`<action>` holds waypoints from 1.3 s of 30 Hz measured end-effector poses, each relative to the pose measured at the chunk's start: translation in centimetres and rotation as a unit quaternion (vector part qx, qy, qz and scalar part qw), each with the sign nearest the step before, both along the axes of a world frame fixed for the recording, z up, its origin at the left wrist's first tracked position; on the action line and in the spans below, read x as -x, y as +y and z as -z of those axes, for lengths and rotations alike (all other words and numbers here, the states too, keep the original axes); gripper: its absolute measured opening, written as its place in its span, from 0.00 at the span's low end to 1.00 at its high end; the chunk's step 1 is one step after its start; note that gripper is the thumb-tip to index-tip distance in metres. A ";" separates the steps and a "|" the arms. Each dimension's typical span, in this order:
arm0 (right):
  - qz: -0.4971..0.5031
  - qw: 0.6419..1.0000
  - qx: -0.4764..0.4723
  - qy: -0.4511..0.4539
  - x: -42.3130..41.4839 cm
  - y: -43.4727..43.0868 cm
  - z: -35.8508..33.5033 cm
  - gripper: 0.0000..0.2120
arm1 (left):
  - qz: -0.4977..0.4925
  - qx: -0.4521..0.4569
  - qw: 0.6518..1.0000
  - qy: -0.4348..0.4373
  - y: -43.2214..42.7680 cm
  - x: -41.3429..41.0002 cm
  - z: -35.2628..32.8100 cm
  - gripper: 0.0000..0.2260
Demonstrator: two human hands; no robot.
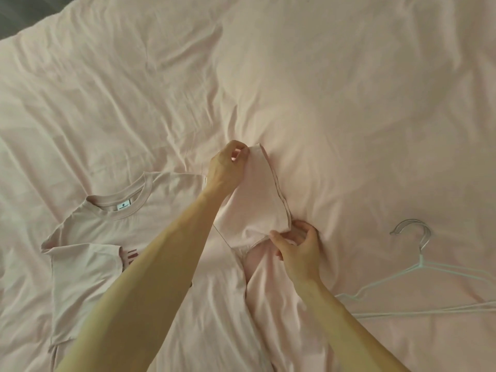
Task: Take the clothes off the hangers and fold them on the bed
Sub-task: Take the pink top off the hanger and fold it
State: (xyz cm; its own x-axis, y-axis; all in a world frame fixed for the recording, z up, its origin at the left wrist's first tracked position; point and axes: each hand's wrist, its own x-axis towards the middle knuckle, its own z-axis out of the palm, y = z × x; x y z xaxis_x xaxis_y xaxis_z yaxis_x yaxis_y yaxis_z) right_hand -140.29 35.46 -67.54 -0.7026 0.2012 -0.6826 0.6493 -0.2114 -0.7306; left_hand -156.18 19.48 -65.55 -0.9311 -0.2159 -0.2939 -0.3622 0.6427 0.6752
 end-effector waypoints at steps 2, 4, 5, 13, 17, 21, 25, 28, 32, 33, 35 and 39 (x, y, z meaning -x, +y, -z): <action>-0.027 0.999 -0.016 0.002 0.3 -0.4 0.5 0.17 | 0.008 -0.008 1.000 -0.029 0.2 0.1 -0.6 0.07; -0.047 0.996 -0.067 0.034 0.6 -0.8 0.4 0.04 | 0.033 -0.029 0.996 -0.084 0.1 0.0 -1.3 0.08; -0.046 0.993 -0.094 0.059 0.6 -1.0 0.2 0.04 | 0.046 -0.049 0.992 -0.105 -0.2 -0.2 -1.5 0.08; -0.275 0.897 -0.249 0.240 -5.0 -9.1 -2.6 0.01 | -0.051 -0.252 0.955 -0.150 -11.6 -7.0 -4.1 0.13; -0.474 0.805 -0.238 0.266 -8.0 -13.4 -1.3 0.11 | -0.173 -0.280 0.921 -0.210 -19.4 -13.7 -3.2 0.16; -0.539 0.806 -0.162 0.183 -10.3 -13.8 -0.1 0.12 | -0.332 -0.153 0.903 -0.227 -23.0 -19.5 -0.8 0.09; -0.355 0.915 -0.189 0.019 -10.2 -12.9 1.2 0.11 | -0.293 -0.131 0.924 -0.210 -21.7 -20.9 1.2 0.16; -0.191 0.970 -0.090 -0.119 -8.4 -12.8 1.2 0.12 | -0.252 -0.101 0.946 -0.179 -20.6 -20.5 2.1 0.19; -0.014 0.974 0.117 -0.193 -5.6 -12.6 0.3 0.12 | -0.278 -0.126 0.932 -0.195 -20.0 -19.7 3.7 0.14; 0.013 0.967 0.153 -0.203 -5.2 -12.5 0.2 0.13 | -0.297 -0.130 0.927 -0.188 -20.1 -19.7 4.1 0.12; 0.045 0.958 0.182 -0.219 -4.6 -12.6 0.4 0.14 | -0.329 -0.124 0.919 -0.180 -20.4 -20.1 4.6 0.11; 0.044 0.954 0.175 -0.240 -4.5 -12.6 0.8 0.16 | -0.331 -0.056 0.919 -0.209 -20.7 -21.0 3.9 0.12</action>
State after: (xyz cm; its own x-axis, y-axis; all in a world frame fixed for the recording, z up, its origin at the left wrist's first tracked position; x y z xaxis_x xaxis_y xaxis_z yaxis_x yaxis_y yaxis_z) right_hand -135.80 22.90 -68.34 -0.2830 -0.0548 -0.9575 0.8595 -0.4576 -0.2278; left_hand -135.23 -1.26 -69.44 -0.4082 -0.6398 -0.6511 -0.8908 0.1234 0.4372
